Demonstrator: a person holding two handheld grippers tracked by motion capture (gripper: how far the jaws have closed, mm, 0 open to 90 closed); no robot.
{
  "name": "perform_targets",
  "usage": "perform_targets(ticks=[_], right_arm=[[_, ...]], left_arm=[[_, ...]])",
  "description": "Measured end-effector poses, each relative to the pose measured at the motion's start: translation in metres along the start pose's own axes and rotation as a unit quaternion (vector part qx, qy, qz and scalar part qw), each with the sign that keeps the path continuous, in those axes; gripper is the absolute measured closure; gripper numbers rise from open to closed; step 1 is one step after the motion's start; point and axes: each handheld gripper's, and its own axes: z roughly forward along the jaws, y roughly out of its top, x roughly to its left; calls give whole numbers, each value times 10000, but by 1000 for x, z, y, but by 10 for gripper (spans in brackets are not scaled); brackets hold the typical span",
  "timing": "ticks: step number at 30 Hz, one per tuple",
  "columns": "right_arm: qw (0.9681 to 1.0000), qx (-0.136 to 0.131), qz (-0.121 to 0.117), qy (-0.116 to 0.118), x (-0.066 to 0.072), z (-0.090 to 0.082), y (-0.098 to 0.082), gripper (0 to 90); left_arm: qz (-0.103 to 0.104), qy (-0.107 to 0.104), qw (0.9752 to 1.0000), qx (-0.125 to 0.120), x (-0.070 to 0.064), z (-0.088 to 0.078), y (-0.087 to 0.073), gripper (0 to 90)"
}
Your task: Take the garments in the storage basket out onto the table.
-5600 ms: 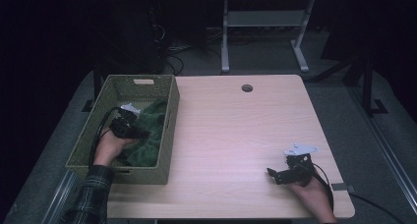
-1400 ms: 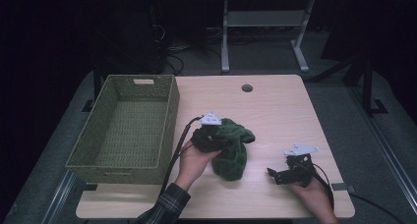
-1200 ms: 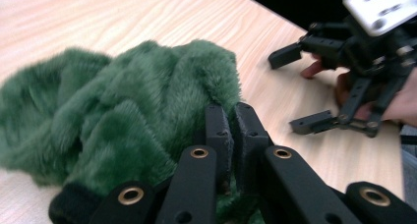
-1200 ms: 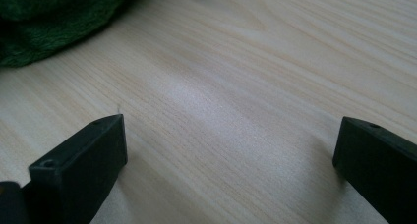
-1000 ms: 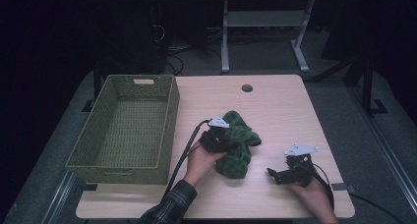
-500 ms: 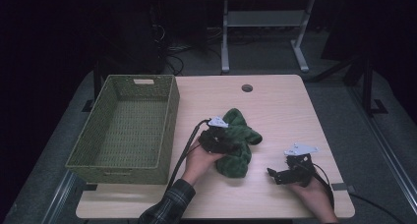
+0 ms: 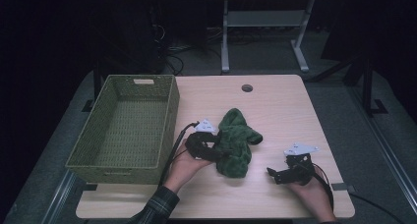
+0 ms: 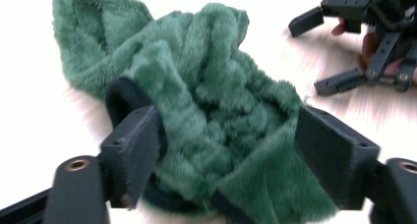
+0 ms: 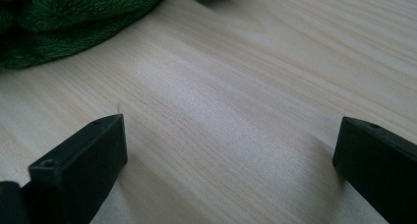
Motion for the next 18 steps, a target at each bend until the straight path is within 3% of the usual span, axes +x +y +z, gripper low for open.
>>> perform_targets(ticks=[4, 18], right_arm=[[10000, 2, 18, -7, 1, 0, 0, 0], [9999, 61, -41, 90, 0, -1, 1, 0]], left_arm=[[97, 53, 9999, 76, -6, -7, -10, 142], [192, 177, 9996, 128, -22, -26, -51, 128]])
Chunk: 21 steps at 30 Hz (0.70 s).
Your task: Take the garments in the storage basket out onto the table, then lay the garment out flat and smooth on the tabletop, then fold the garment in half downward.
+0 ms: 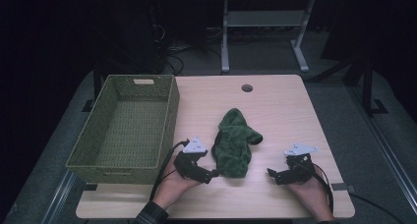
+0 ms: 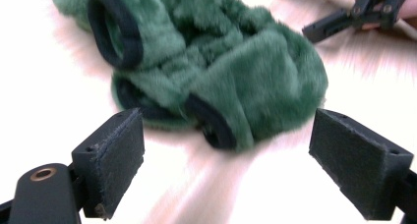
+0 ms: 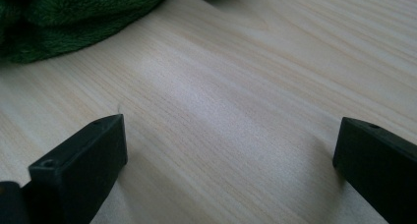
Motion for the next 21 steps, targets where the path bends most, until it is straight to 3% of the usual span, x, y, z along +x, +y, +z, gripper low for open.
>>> perform_targets(ticks=[6, 12, 16, 19, 21], right_arm=[[9999, -85, -43, -55, 2, -9, 6, 3], [9996, -156, -241, -3, 9, -19, 19, 28], [9988, -328, -310, 167, 18, -28, 29, 80], [9973, -457, -436, 372, 25, -35, 40, 144], [9959, -512, -500, 551, 31, -37, 49, 160]], left_arm=[[96, 75, 9998, 142, -5, -1, -17, 128], [128, 76, 9987, 481, -6, 7, -31, 128], [168, 115, 9989, 434, -6, 8, -33, 127], [392, 270, 9985, 256, -5, 10, -39, 129], [446, 310, 9981, 278, -6, 10, -39, 129]])
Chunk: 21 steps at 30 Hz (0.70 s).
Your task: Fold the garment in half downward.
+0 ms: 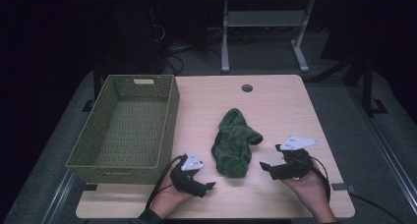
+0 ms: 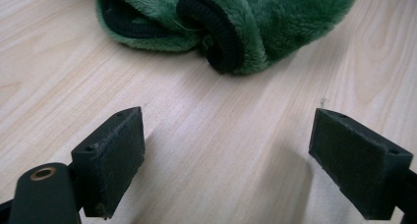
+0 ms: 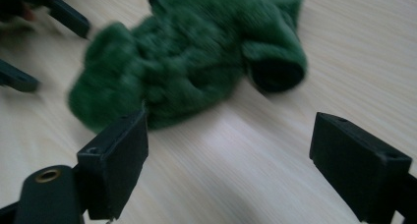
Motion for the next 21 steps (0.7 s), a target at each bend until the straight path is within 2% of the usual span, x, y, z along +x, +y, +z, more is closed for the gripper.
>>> perform_targets(ticks=[2, 5, 7, 8, 11, 17, 21], right_arm=[[9999, -27, -89, 124, 5, 1, 7, 180], [9993, -70, -180, 321, 12, 5, 18, 190], [9984, -131, -322, 446, 18, 9, 26, 212], [9984, -131, -322, 446, 18, 9, 26, 212], [9965, -153, -436, 703, 27, 19, 39, 242], [9936, -110, -584, 965, 42, 40, 57, 325], [9920, 12, -631, 1097, 48, 55, 64, 391]], left_arm=[[157, 85, 9998, 53, -2, 1, 0, 129], [150, 83, 9998, 46, -2, 1, 0, 129], [141, 81, 9999, 34, -2, 1, 0, 128], [141, 81, 9999, 34, -2, 1, 0, 128], [125, 79, 9999, 17, -3, 1, 0, 128], [122, 79, 9999, 19, -3, 1, 0, 129], [162, 90, 9998, 21, -2, 1, 0, 128]])
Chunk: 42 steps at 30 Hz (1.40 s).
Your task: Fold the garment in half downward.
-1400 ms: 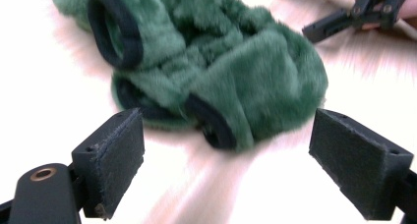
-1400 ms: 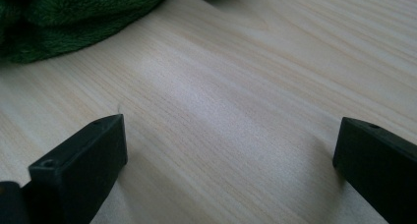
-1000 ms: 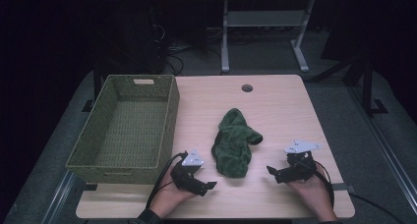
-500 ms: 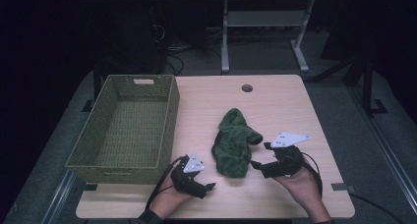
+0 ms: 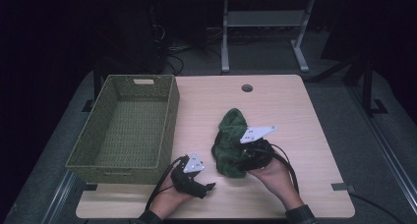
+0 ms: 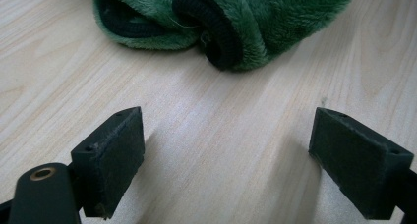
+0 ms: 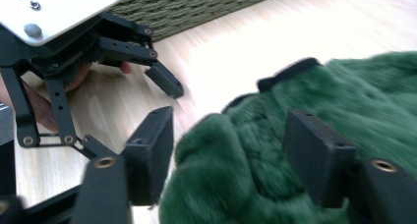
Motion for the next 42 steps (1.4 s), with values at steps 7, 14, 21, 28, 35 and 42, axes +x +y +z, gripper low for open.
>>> perform_targets(ticks=[7, 14, 21, 28, 35, 42], right_arm=[[9995, 279, -85, 148, -2, 23, 9, 516], [9980, 536, -185, 291, -6, 43, 8, 586], [9974, 597, -256, 317, -7, 48, 6, 878], [9995, 127, -175, 246, -12, 6, 1, 879], [9999, -138, 48, 0, -27, -36, -27, 873], [9987, -265, 377, -234, -45, -64, -62, 867]], left_arm=[[21, 2, 10000, 16, 0, 0, 0, 128], [36, 3, 10000, 53, 0, -1, 0, 128], [19, 20, 10000, 52, 0, -1, -1, 129], [27, 26, 10000, 33, 0, -1, -1, 129], [12, 34, 10000, 27, 0, -1, -1, 130], [-53, 38, 10000, 37, 0, -1, 0, 131]])
